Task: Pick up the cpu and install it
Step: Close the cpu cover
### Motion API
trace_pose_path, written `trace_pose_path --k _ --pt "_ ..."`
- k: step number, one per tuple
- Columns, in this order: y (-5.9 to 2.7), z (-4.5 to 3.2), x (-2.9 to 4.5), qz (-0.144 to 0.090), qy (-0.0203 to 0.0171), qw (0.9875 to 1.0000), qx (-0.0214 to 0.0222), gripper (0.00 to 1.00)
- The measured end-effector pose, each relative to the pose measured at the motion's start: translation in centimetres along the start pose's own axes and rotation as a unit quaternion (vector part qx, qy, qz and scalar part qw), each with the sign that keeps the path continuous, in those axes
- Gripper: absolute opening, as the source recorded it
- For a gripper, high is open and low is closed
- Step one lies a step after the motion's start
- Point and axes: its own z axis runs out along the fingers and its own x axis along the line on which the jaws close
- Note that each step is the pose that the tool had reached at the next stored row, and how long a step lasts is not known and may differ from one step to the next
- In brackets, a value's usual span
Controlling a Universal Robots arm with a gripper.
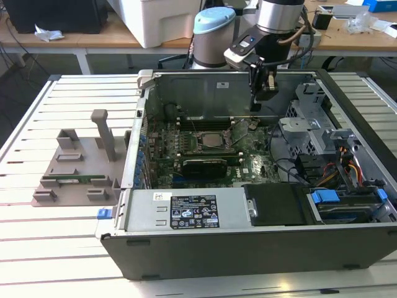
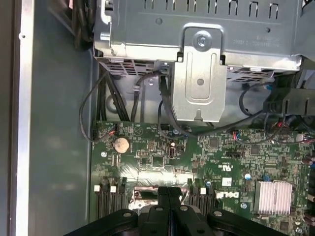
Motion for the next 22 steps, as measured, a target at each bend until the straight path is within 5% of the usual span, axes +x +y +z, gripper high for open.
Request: trace_pose_path --k 6,13,22 --pt "0.76 0.53 0.07 0.0 0.0 1.0 0.0008 0.11" --pt "1.08 2.88 0.2 0.0 0.0001 1.0 0.0036 0.11" --pt "1.21 4.98 0.31 0.0 0.0002 1.0 0.0048 0.11"
